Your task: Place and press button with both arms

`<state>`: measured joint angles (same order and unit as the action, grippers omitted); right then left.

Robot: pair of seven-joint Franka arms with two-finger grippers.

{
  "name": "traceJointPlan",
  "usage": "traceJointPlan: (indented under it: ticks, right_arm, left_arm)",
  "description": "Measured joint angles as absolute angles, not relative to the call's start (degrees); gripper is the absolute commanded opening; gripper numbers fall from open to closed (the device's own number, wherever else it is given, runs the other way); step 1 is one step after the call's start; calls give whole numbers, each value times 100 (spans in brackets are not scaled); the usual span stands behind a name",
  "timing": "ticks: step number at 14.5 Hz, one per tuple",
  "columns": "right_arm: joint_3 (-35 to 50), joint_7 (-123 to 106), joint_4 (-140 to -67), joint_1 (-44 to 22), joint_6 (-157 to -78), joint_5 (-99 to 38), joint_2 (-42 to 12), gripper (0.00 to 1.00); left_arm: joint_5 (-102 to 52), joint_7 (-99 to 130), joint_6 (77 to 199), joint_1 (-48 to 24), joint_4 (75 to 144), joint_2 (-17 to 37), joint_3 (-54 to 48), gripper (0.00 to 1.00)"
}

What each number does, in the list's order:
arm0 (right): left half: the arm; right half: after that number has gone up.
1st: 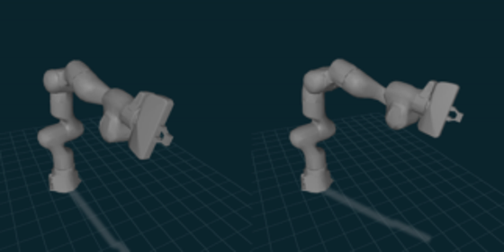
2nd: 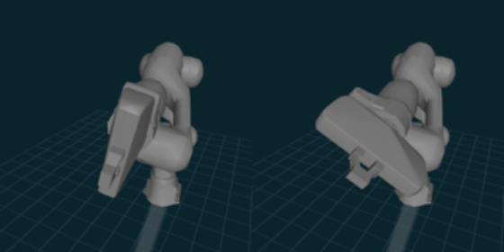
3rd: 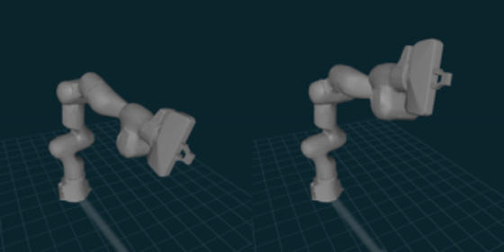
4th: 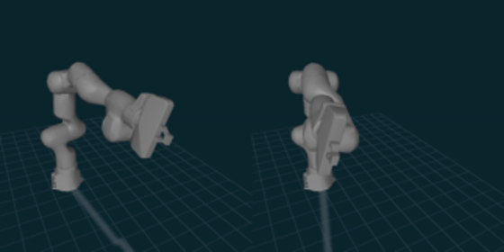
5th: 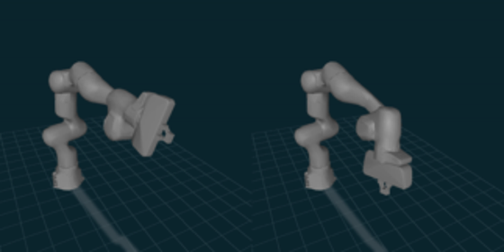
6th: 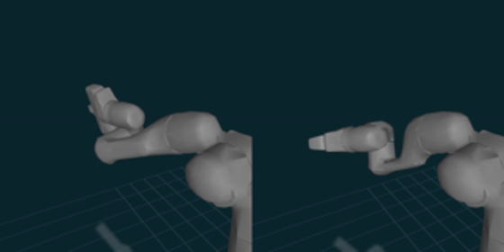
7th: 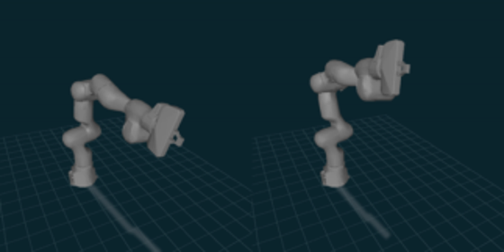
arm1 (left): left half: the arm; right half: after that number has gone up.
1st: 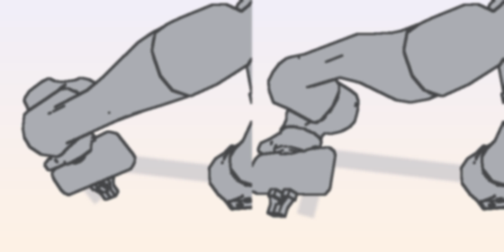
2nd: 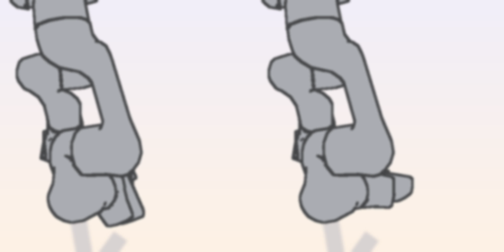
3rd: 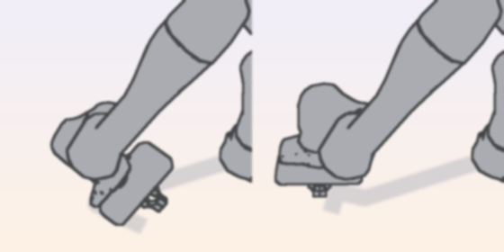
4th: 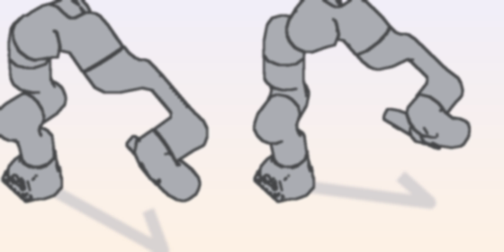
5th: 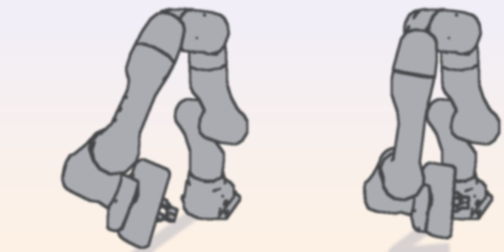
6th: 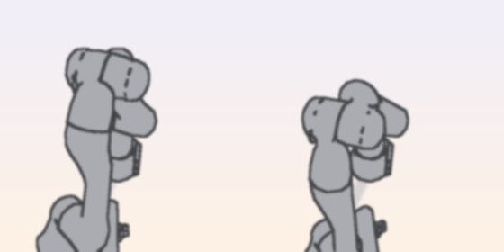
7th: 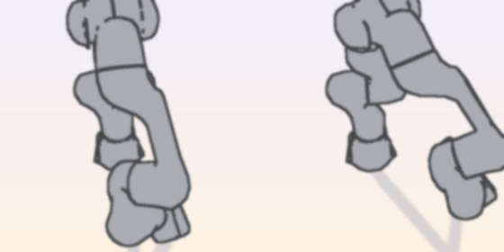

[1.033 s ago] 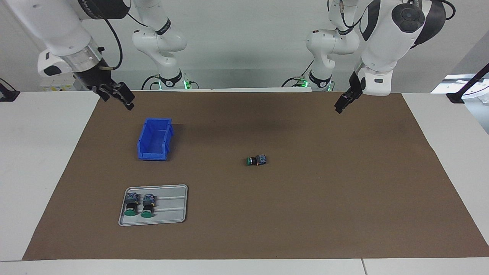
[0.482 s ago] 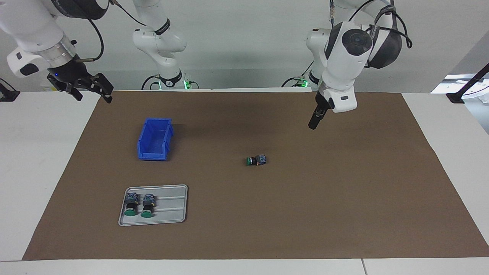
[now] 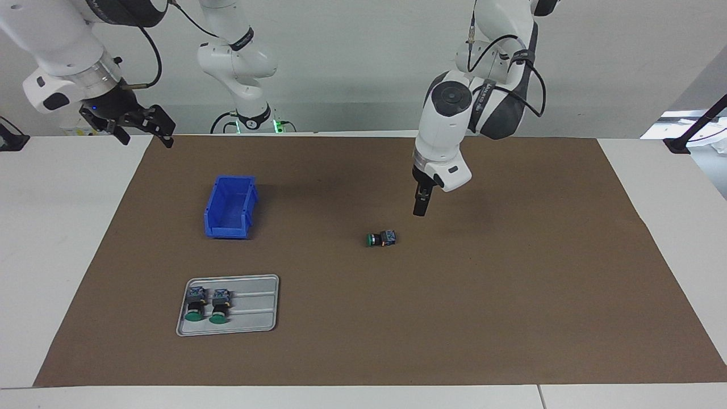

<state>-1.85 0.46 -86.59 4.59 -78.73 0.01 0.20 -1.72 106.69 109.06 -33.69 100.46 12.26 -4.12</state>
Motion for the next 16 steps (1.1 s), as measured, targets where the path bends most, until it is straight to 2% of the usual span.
traceJointPlan:
  ticks: [7, 16]
  right_arm:
    - [-186, -56, -8751, 460, -7890, 129, 88, 98]
    - [-187, -56, -8792, 411, -7890, 130, 88, 98]
  left_arm:
    - [-170, 11671, 11389, -3603, 9367, 2340, -407, 100]
    - [-168, 12299, 12015, -3853, 9316, 2810, -399, 100]
